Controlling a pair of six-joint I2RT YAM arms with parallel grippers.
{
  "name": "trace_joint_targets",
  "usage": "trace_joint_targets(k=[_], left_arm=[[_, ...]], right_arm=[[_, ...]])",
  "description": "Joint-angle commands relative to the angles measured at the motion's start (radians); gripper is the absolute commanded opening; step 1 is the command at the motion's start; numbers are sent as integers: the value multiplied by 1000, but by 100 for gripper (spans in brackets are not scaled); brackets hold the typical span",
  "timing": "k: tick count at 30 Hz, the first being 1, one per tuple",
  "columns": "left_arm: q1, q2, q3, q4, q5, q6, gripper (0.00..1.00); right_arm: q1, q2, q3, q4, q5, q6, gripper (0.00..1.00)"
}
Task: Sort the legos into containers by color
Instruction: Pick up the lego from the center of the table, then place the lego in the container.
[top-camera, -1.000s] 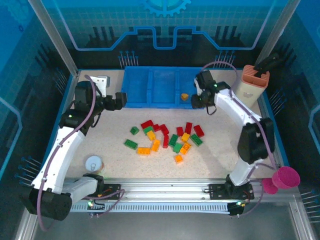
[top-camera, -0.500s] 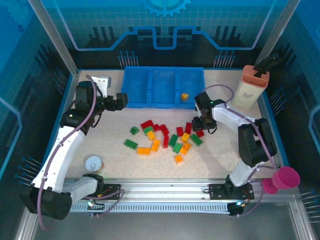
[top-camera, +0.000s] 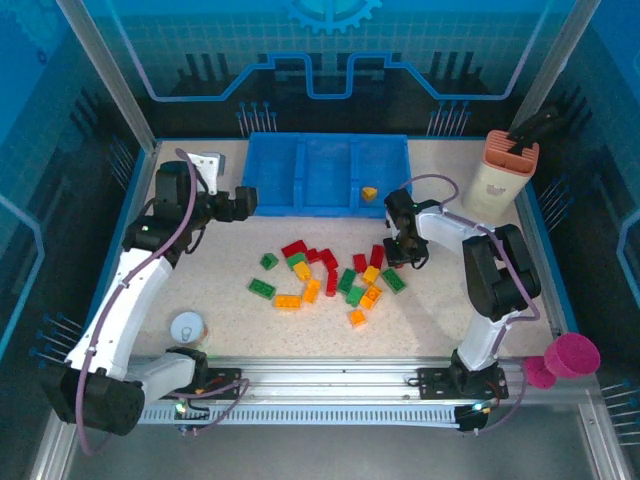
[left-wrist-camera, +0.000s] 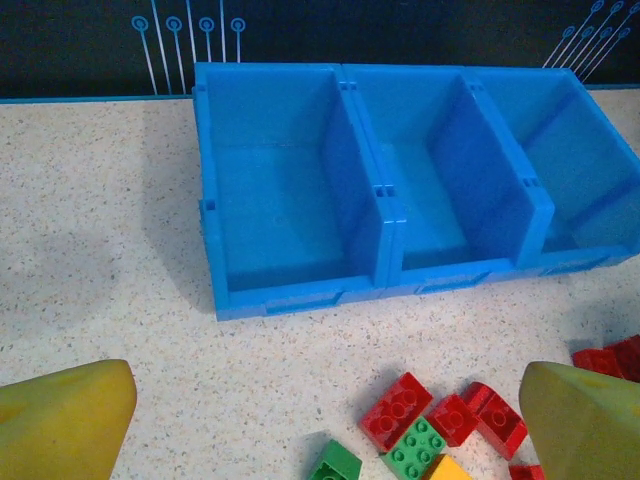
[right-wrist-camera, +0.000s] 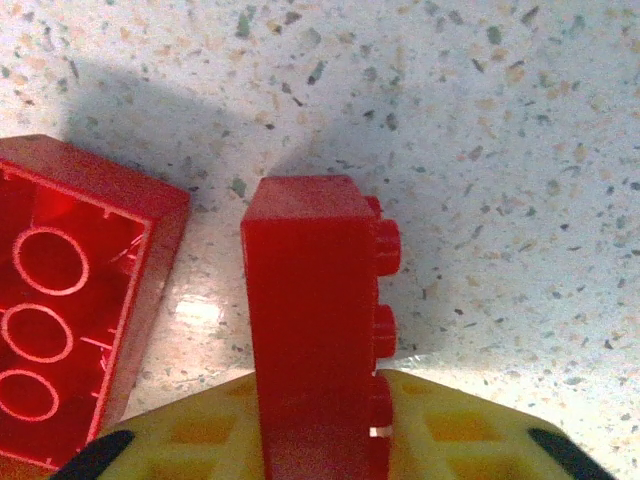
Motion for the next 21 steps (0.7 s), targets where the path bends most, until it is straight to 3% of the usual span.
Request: trace_joint_targets(k=[1,5,11,15,21], left_arm=[[-5,3,7,-21,12,-7,99],[-5,-6,11,-28,10,2,99],[-5,-22,12,-33,-27,18,99],[-5,-28,31,-25,-125,-18,99],[-5,-35,24,48,16,-22,99]], right_arm=[[5,-12,26,-35,28,-9,25],[5,-22,135,-96,30,-46,22],[57,38,463,-204,72,-121,21],[111,142,697,-214,91,-170,21],[171,420,1115,-278,73,-226,21]])
